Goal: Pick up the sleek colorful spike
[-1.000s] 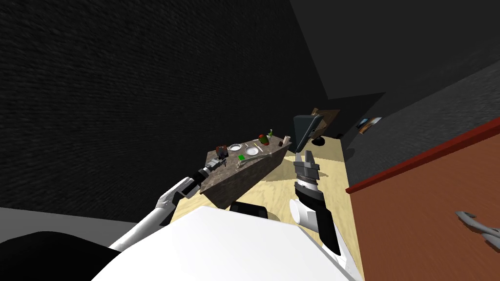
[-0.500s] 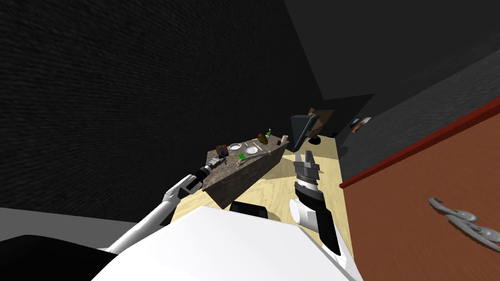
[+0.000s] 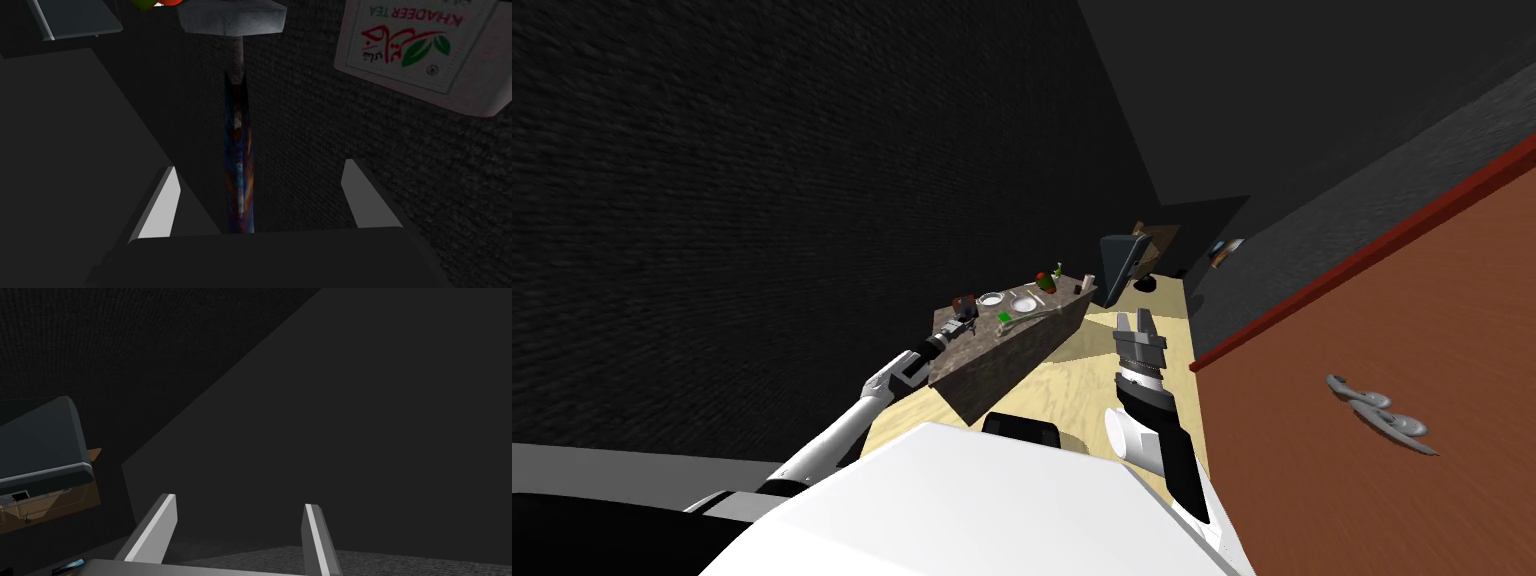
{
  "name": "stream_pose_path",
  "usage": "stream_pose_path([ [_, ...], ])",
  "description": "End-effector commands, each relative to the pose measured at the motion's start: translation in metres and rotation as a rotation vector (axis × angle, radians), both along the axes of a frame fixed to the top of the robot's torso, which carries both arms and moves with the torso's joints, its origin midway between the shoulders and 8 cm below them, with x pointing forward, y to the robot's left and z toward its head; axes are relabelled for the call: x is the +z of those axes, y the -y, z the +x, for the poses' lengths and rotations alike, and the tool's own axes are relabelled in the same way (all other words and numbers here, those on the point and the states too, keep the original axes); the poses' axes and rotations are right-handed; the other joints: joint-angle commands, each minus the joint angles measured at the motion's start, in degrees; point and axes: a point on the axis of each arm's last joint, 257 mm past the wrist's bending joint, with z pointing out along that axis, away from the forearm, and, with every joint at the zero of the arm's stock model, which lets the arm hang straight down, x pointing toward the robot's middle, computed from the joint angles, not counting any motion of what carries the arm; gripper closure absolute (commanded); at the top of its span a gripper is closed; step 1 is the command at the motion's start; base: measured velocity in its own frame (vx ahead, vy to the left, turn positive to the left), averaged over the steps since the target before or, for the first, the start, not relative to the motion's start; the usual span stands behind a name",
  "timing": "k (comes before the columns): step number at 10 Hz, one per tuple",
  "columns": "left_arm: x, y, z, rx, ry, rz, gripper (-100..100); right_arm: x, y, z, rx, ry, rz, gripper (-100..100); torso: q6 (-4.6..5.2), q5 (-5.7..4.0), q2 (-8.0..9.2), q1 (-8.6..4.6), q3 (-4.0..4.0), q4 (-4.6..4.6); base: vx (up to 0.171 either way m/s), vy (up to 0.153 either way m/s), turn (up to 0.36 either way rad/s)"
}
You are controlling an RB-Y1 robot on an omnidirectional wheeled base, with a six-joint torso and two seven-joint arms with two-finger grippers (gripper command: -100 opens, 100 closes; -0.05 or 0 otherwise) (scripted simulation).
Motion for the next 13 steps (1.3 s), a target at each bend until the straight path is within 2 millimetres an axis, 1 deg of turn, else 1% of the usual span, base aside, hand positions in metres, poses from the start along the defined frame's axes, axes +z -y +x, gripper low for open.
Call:
stream_pose_path([
  [1,0.004,-0.003,0.013,0.008,0.013,0.004,-100,0.000,0.000,0.000,0.000,0.000,0.000,0,0.00,0.00,0.00,0.00,0.00,0.00,-0.120,0.021,-0.113],
  [2,-0.004,-0.011,0.016,0.023,-0.003,0.003,-100,0.000,0.000,0.000,0.000,0.000,0.000,0,-0.05,0.00,0.09,0.01,0.06,0.03,-0.053,0.010,0.019],
  [3,0.004,-0.011,0.029,0.025,0.019,0.006,-100,0.000,0.000,0.000,0.000,0.000,0.000,0,-0.07,0.00,-0.05,-0.01,-0.01,0.00,-0.094,0.015,-0.148],
  [4,0.006,-0.014,0.037,0.033,0.021,0.005,-100,0.000,0.000,0.000,0.000,0.000,0.000,0,-0.02,0.00,0.03,-0.01,0.02,0.01,-0.107,0.025,-0.109],
  [5,-0.004,-0.022,0.037,0.049,0.001,0.004,-100,0.000,0.000,0.000,0.000,0.000,0.000,0,-0.06,0.00,0.06,0.02,0.05,0.03,-0.053,0.015,-0.004],
  [6,-0.009,-0.026,0.036,0.057,-0.011,0.004,-100,0.000,0.000,0.000,0.000,0.000,0.000,0,-0.08,0.01,-0.05,0.01,-0.01,0.00,-0.011,0.002,0.015],
  [7,0.003,-0.023,0.051,0.056,0.019,0.007,-100,0.000,0.000,0.000,0.000,0.000,0.000,0,-0.08,0.00,-0.19,-0.02,-0.09,-0.03,-0.092,0.017,-0.183],
  [8,0.007,-0.025,0.059,0.061,0.023,0.005,-100,0.000,0.000,0.000,0.000,0.000,0.000,0,-0.01,0.00,-0.02,-0.01,-0.01,0.00,-0.116,0.022,-0.116],
  [9,-0.003,-0.033,0.058,0.077,0.002,0.004,-100,0.000,0.000,0.000,0.000,0.000,0.000,0,-0.07,0.00,0.07,0.01,0.06,0.03,-0.056,0.007,0.014],
  [10,-0.009,-0.036,0.057,0.085,-0.010,0.004,-100,0.000,0.000,0.000,0.000,0.000,0.000,0,-0.10,0.00,-0.04,-0.01,0.00,0.01,-0.008,-0.001,0.024],
  [11,0.001,-0.035,0.069,0.085,0.013,0.007,-100,0.000,0.000,0.000,0.000,0.000,0.000,0,-0.09,0.00,-0.20,-0.03,-0.09,-0.03,-0.094,0.013,-0.160],
  [12,0.005,-0.035,0.076,0.089,0.019,0.005,-100,0.000,0.000,0.000,0.000,0.000,0.000,0,-0.03,-0.01,-0.02,-0.02,0.00,0.00,-0.116,0.014,-0.132],
  [13,0.003,-0.039,0.079,0.098,0.011,0.004,-100,0.000,0.000,0.000,0.000,0.000,0.000,0,-0.06,0.00,0.07,-0.02,0.06,0.03,-0.053,0.008,-0.006],
])
